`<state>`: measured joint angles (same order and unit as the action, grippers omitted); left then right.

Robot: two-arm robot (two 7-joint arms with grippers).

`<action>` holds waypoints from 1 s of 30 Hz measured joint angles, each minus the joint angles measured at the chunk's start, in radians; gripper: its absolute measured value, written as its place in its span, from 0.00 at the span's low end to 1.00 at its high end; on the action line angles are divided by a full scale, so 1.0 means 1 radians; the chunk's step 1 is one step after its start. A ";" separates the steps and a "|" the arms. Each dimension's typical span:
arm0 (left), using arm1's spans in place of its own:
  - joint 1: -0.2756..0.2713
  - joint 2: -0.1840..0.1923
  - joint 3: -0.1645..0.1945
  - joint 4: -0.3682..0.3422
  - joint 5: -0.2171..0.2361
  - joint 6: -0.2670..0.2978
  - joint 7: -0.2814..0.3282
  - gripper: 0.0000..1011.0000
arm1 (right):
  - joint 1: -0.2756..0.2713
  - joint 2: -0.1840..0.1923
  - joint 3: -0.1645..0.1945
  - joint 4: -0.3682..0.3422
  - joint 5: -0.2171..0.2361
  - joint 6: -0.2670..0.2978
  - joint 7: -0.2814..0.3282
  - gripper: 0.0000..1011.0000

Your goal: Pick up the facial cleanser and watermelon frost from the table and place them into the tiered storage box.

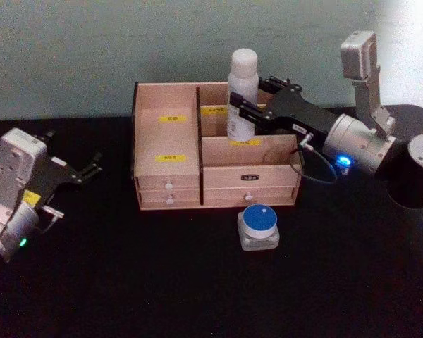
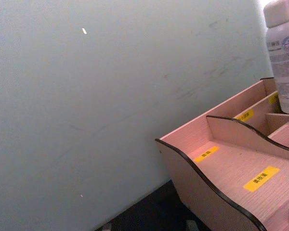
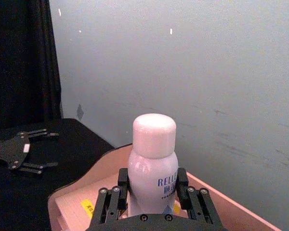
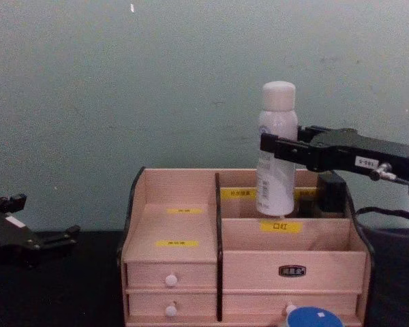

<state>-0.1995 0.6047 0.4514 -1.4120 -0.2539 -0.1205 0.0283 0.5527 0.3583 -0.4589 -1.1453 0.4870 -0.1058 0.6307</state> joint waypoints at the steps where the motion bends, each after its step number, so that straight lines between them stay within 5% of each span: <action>1: 0.000 0.000 0.000 0.000 0.000 0.000 0.000 0.99 | 0.006 -0.005 0.000 0.011 -0.003 -0.002 0.000 0.59; 30: 0.000 0.000 0.000 0.000 0.000 0.000 0.000 0.99 | 0.090 -0.083 -0.008 0.158 -0.060 -0.026 0.002 0.59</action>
<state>-0.1995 0.6047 0.4514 -1.4120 -0.2539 -0.1205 0.0283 0.6422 0.2749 -0.4667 -0.9871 0.4275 -0.1314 0.6323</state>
